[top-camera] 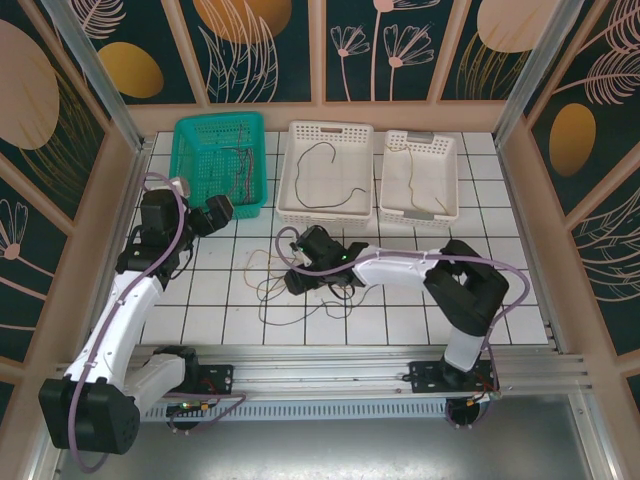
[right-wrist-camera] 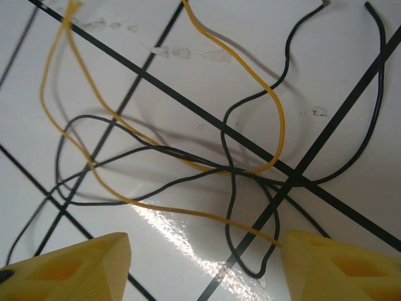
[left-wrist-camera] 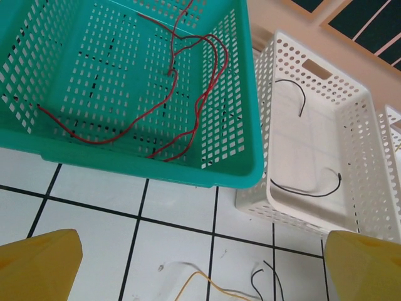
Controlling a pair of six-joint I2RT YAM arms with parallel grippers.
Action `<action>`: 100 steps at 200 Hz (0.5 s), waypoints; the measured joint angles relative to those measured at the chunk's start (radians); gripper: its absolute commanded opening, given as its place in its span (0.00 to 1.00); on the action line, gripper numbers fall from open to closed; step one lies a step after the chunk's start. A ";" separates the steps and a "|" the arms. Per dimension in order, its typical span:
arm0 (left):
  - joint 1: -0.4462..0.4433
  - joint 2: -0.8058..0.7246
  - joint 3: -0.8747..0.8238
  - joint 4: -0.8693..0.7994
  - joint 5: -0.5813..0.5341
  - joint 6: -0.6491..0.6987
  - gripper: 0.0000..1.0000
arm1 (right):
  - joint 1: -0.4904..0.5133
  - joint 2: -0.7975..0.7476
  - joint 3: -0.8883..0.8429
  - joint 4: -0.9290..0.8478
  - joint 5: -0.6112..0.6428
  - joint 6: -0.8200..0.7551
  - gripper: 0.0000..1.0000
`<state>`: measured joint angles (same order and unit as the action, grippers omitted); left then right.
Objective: Untangle the cables
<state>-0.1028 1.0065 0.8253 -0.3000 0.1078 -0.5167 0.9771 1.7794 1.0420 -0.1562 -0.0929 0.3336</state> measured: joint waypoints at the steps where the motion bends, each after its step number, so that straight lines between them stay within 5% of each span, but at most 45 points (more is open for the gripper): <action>1: 0.000 0.000 0.000 0.000 -0.001 0.000 0.99 | 0.000 0.003 0.002 0.000 0.000 -0.002 0.60; 100: 0.000 0.000 0.000 0.000 -0.016 0.019 0.98 | 0.001 0.062 0.013 -0.010 0.040 -0.015 0.09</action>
<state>-0.1028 1.0065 0.8253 -0.3004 0.0917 -0.4980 0.9783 1.8412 1.0546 -0.1661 -0.0528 0.3183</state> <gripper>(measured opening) 0.985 0.134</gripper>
